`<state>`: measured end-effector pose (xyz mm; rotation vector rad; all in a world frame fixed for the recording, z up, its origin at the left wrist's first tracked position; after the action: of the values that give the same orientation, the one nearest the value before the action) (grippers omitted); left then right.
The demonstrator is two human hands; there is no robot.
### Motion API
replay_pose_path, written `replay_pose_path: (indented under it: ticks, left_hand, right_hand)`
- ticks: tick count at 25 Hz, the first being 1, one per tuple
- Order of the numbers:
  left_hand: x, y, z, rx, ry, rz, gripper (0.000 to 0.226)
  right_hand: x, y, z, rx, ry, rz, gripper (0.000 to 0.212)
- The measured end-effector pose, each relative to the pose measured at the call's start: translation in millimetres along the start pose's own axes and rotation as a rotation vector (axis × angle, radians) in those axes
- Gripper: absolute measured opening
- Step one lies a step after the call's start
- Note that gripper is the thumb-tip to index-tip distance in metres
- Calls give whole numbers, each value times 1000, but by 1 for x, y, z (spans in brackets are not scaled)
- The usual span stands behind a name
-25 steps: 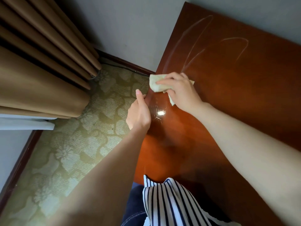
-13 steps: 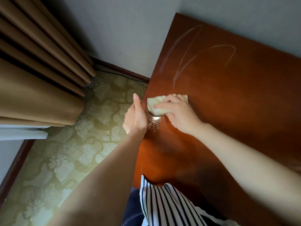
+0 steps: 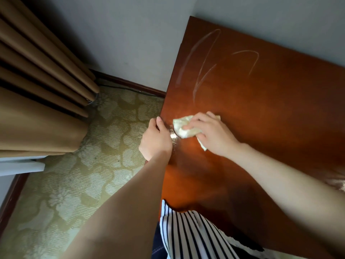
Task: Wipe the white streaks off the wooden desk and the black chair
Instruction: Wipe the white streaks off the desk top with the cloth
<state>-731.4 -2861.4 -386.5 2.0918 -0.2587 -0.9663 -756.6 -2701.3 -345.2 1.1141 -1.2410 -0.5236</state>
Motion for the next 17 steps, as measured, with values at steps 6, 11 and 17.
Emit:
replay_pose_path:
  ticks: [6,11,17]
  left_hand:
    - [-4,0,-2,-32,-12,61,37]
    - [-5,-1,-1,-39,6,99,36]
    - [-5,-1,2,-47,10,101,35]
  right_hand:
    - [-23,21,90,-84,-135,-74,40]
    - [-34,26,139,-286,-439,-115,39]
    - [-24,16,114,-272,-265,-93,44]
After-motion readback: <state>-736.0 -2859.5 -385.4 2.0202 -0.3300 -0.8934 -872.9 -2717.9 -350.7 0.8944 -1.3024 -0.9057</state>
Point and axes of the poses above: each hand's wrist, its own z-axis towards the middle knuckle, its own y-axis out of the back of the hand, x = y × z, the point moved 6 cm from there along z, towards the middle knuckle, and after that the axes turned 9 degrees about -x, right-handed, at the moved point
